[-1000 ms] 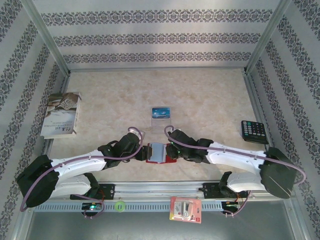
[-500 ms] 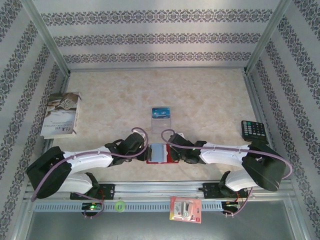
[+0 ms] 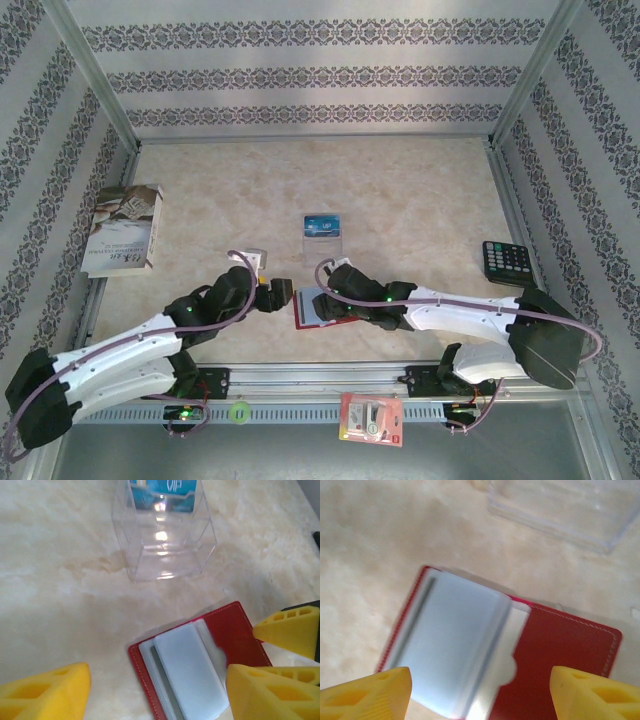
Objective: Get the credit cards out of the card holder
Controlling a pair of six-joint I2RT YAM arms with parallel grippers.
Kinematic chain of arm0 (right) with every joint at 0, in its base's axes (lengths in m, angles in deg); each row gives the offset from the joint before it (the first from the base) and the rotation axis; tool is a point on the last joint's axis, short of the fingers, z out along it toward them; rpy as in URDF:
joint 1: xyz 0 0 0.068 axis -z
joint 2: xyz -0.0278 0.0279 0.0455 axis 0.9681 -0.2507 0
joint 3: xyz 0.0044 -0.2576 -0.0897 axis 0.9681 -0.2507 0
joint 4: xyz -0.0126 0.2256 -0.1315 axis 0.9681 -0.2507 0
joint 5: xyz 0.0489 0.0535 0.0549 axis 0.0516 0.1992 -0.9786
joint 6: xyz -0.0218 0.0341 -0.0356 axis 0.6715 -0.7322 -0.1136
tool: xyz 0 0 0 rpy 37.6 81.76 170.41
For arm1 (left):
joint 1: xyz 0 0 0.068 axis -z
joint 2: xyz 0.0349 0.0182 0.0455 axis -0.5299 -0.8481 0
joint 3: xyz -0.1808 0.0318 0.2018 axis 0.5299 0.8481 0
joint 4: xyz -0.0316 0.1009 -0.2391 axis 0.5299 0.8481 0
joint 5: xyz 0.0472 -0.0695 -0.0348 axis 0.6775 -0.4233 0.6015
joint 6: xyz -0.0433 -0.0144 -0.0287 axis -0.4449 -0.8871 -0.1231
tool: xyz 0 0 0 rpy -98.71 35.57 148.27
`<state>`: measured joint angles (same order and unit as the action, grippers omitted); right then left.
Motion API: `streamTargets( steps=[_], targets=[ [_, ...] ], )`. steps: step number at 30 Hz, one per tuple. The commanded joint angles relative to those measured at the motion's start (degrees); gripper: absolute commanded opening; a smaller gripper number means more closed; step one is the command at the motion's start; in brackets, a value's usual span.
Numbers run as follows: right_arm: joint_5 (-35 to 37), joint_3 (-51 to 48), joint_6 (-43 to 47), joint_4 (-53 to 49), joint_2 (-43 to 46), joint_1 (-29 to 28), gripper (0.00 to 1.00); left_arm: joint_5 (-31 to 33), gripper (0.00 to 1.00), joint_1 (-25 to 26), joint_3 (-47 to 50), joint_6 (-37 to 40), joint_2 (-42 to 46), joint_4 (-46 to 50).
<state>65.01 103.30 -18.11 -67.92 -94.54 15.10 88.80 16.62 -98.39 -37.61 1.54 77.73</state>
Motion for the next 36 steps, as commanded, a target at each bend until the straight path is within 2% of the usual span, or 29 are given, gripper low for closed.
streamTargets(
  steps=[1,3,4,9,16,25,30,36],
  targets=[
    [3.83,4.91,-1.90,-4.10,-2.54,-2.00,0.76,4.72,0.85,-0.81,0.56,0.69,4.31,7.65],
    [5.05,7.51,-3.31,-5.96,-6.52,-2.49,0.77,5.37,0.97,-0.85,0.74,1.09,6.50,8.96],
    [5.81,8.80,-3.87,-6.87,-8.67,-2.69,0.77,5.52,1.00,-0.88,0.80,1.11,7.48,9.53],
    [6.41,12.41,-4.95,-6.90,-15.77,-3.67,0.85,5.96,1.00,-0.90,1.41,0.90,9.04,10.86],
    [5.79,14.38,-4.95,-6.82,-19.49,-4.13,0.86,5.70,1.00,-0.98,2.64,0.29,9.64,10.32],
    [4.25,13.20,-5.66,-5.96,-21.77,-4.22,0.80,5.30,1.00,-0.98,2.47,0.79,9.73,10.45],
    [4.12,12.47,-5.99,-5.26,-22.00,-4.22,0.73,4.95,0.99,-0.98,2.23,1.10,9.66,10.45],
    [3.87,11.07,-6.18,-3.76,-21.04,-4.22,0.63,2.63,0.89,-1.00,2.47,1.23,7.18,8.14]
  ],
)
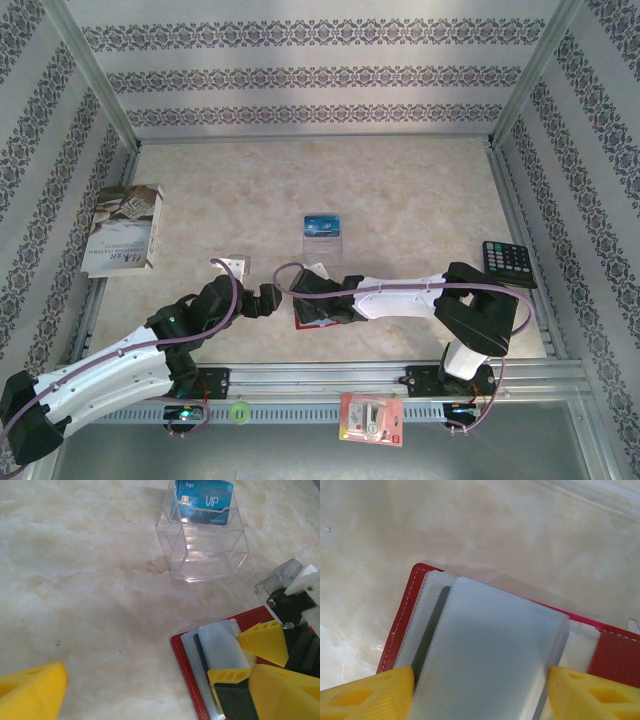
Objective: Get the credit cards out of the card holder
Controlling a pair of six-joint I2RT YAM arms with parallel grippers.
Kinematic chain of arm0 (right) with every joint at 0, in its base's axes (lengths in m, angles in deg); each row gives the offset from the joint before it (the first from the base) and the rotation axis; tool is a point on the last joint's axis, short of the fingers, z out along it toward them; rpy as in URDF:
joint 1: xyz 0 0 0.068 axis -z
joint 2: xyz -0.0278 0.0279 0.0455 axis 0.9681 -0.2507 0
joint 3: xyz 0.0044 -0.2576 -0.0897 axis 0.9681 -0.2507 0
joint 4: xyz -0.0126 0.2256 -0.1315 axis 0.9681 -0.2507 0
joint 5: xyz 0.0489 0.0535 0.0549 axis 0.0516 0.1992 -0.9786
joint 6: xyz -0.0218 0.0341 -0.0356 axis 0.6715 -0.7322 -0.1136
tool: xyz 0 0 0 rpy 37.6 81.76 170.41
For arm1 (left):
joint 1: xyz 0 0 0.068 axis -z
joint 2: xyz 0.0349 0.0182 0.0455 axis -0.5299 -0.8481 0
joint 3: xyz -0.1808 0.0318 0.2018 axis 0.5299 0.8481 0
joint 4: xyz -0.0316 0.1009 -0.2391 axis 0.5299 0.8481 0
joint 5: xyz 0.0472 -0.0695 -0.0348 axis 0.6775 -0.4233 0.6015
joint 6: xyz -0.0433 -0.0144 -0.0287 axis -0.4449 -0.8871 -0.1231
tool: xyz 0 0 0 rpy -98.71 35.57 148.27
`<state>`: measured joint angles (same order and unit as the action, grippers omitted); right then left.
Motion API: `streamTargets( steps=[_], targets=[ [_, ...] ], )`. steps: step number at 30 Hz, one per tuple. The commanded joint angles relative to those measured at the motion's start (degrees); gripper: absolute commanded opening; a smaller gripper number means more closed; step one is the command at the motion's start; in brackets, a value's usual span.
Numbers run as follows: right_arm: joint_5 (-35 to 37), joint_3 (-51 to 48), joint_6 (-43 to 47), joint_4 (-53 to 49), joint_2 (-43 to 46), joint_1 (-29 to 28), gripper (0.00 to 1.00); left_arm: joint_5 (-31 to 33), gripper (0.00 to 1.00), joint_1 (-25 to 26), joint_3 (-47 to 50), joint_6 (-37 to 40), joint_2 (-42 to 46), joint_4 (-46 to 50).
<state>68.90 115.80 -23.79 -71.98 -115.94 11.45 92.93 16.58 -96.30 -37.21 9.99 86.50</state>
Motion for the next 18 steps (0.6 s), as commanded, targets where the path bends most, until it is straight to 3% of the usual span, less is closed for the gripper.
streamTargets(
  steps=[1,5,18],
  targets=[
    [-0.03,-1.50,-0.50,0.49,0.36,-0.47,0.60,-2.11,0.88,-0.94,0.45,0.87,-2.07,-1.47],
    [-0.01,-2.45,-0.98,1.51,0.40,-0.48,0.49,-4.87,0.80,-0.92,0.54,0.79,-7.47,-5.53],
    [-1.43,-7.89,-3.25,8.42,4.37,0.23,0.32,-13.93,0.44,-0.70,0.03,-0.86,-25.25,-20.14]
  ],
)
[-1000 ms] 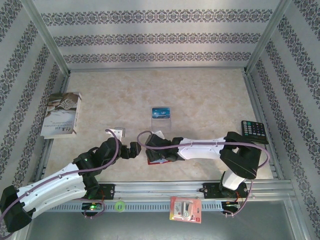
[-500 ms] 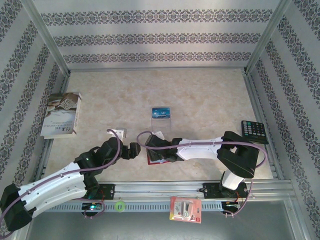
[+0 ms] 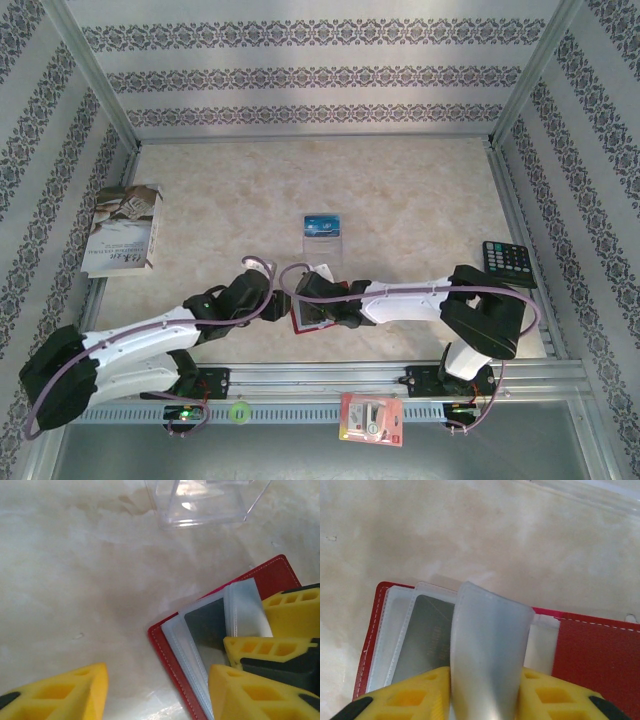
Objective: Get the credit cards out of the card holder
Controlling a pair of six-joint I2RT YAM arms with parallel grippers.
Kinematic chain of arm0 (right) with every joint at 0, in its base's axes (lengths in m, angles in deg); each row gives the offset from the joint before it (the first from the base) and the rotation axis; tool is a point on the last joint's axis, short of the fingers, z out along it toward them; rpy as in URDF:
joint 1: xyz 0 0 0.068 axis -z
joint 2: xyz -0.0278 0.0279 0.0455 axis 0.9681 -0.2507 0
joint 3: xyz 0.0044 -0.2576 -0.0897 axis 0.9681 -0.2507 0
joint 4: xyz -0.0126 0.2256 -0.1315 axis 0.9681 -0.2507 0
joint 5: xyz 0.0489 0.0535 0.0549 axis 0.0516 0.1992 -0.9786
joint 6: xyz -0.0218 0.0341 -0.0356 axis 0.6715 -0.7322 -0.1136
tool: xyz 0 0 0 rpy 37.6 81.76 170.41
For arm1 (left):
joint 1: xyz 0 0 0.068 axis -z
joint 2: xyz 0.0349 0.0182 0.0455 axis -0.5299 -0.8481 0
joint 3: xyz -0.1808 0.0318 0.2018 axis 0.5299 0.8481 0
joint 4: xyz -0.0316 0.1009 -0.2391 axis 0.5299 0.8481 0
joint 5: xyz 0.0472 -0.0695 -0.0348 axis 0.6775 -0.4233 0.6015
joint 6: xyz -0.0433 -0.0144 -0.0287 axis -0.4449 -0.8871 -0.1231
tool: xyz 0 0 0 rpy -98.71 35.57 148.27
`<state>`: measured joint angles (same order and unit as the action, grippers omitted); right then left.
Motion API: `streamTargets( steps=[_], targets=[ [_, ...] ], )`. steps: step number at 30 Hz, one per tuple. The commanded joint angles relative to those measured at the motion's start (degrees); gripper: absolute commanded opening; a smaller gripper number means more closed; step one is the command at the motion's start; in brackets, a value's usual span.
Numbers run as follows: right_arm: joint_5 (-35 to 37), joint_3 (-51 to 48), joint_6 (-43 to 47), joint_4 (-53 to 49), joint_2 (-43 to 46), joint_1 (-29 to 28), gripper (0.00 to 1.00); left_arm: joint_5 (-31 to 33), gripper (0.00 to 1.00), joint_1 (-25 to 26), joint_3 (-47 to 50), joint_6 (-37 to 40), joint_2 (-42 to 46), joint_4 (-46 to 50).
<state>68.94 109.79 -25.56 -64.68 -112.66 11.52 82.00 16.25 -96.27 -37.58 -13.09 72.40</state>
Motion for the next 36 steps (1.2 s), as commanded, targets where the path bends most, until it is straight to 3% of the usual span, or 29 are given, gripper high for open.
streamTargets(
  steps=[1,8,14,27,36],
  targets=[
    [-1.48,-2.14,-1.69,1.31,1.32,0.16,0.30,-3.43,0.41,-0.20,0.03,-0.64,-3.18,-6.78],
    [0.31,-4.35,-4.93,2.50,3.15,0.16,0.22,-5.29,0.39,2.67,-0.22,-1.78,-10.47,-11.41],
    [0.04,-4.16,-6.26,3.02,3.46,0.18,0.21,-4.17,0.39,3.77,-1.05,-2.48,-13.25,-10.16],
    [8.31,-9.15,-13.62,-1.50,10.15,0.64,0.42,-4.10,0.29,3.91,0.00,-2.50,-19.14,-9.51],
    [10.06,-17.00,-18.49,-8.27,18.99,3.98,0.45,-2.46,0.34,3.87,-1.21,-0.30,-17.46,-7.98]
  ],
)
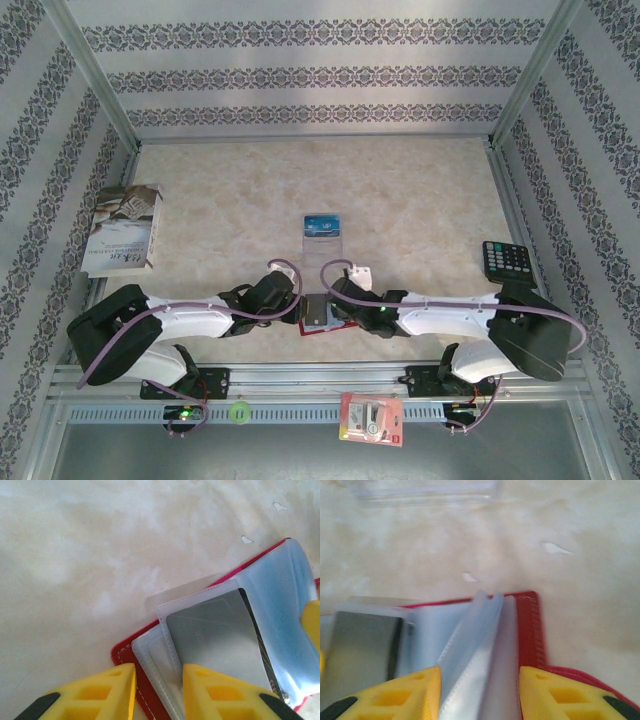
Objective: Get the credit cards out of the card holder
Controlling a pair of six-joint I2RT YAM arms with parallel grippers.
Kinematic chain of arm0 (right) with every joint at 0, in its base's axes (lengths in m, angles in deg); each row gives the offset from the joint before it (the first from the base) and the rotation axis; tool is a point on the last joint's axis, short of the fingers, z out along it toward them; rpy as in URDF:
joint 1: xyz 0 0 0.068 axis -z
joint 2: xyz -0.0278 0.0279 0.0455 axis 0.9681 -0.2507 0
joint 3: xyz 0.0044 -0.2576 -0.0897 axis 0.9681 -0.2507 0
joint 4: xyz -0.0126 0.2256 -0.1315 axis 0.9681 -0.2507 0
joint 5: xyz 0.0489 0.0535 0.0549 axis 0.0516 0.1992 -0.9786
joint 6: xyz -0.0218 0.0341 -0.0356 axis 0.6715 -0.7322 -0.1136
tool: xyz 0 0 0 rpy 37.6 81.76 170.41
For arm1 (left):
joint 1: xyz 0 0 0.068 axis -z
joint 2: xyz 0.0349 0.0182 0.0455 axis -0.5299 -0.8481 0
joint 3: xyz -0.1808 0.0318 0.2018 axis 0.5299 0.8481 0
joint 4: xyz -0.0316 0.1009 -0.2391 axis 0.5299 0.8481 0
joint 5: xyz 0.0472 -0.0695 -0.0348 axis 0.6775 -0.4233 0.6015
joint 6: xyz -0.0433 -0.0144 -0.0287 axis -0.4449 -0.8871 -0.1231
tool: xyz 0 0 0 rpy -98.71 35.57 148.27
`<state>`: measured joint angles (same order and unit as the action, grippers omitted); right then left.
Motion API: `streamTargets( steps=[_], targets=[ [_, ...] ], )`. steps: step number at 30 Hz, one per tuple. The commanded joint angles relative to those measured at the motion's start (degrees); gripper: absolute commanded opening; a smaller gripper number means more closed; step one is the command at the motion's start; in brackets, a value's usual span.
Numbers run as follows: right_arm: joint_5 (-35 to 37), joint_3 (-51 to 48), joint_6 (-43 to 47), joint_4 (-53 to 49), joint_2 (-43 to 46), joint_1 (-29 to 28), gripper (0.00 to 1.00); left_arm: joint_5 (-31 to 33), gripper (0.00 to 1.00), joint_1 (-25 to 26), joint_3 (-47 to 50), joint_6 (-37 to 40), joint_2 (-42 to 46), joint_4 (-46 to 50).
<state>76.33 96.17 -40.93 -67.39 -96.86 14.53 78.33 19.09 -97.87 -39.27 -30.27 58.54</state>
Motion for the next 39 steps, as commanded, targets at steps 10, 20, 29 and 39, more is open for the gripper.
streamTargets(
  steps=[10,20,29,39],
  targets=[
    [-7.08,-3.81,12.57,-3.92,25.73,3.59,0.44,1.63,0.42,1.03,-1.38,3.88,2.94,6.96],
    [-23.90,4.95,17.15,3.01,7.74,6.38,0.27,-0.91,0.47,1.19,0.02,1.17,7.52,4.42],
    [-27.85,3.41,15.66,6.53,2.09,11.41,0.21,-2.37,0.25,3.93,0.30,-1.27,1.52,1.62],
    [-31.96,2.76,12.21,11.16,-2.68,11.55,0.18,2.24,0.08,3.84,-0.86,1.76,-0.38,4.37]
  ],
)
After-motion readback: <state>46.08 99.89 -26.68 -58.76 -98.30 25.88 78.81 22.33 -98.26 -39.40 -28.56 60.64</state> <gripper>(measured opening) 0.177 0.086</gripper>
